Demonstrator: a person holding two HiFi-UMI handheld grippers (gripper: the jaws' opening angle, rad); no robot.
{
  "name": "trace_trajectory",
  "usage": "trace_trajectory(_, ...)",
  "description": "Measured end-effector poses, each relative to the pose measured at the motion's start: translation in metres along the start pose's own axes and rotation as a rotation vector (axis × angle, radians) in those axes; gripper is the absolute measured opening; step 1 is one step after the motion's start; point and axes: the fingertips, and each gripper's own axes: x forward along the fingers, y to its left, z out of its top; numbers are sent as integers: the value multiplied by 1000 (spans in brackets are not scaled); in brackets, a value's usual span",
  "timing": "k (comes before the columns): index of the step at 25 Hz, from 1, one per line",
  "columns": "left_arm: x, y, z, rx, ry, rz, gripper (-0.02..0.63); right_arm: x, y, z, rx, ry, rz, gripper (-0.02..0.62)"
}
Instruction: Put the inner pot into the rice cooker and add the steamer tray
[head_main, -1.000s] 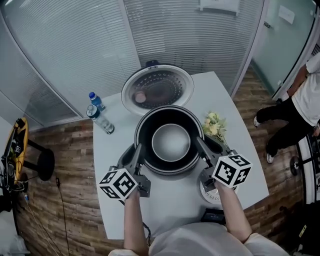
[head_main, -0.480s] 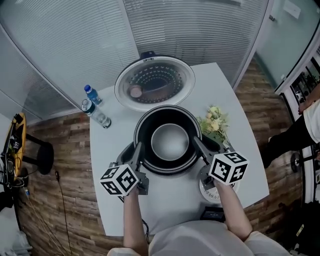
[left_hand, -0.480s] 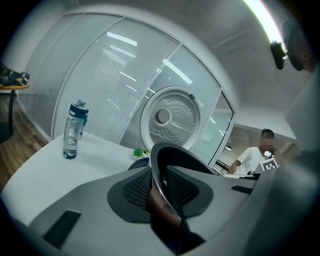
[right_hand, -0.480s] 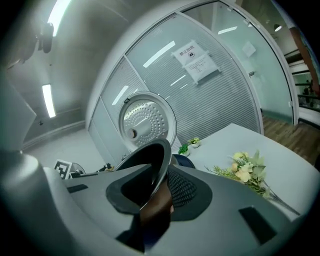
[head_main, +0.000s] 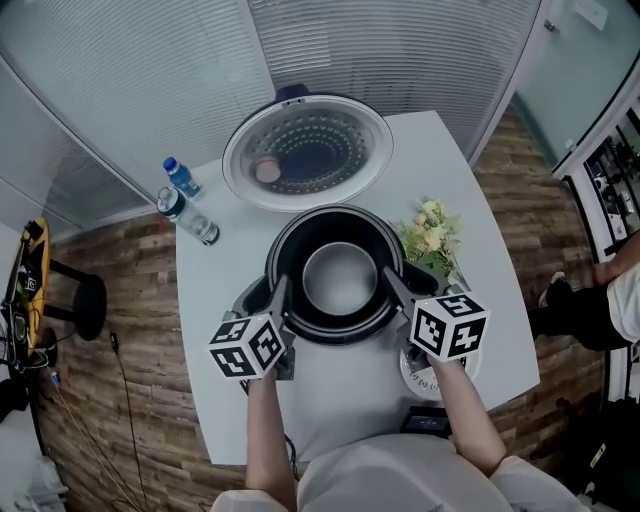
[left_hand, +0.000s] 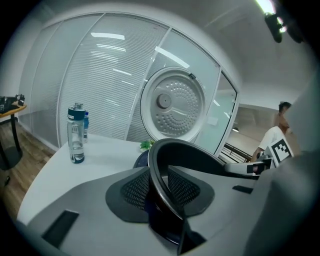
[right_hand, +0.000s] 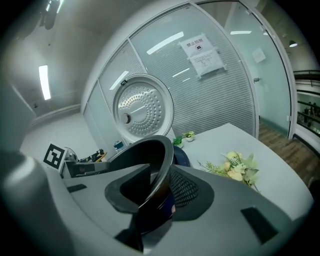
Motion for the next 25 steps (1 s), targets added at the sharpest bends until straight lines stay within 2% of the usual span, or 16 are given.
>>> trace_trajectory(4,4,4,-6,19,35,26,110,3,2,-3,-79,32,-41,132)
trace_trajectory(9,6,1,-6,44,42,11,122,6,-4,-13,-132,85,-83,146)
trace_trajectory(15,5,2,-3,70,27,31,187,0,-8,-5,-164,41,-115,178)
trace_trajectory(25,-33,-11,12,83,-40,4,187,-47,2,2,-142,-26,-140,178)
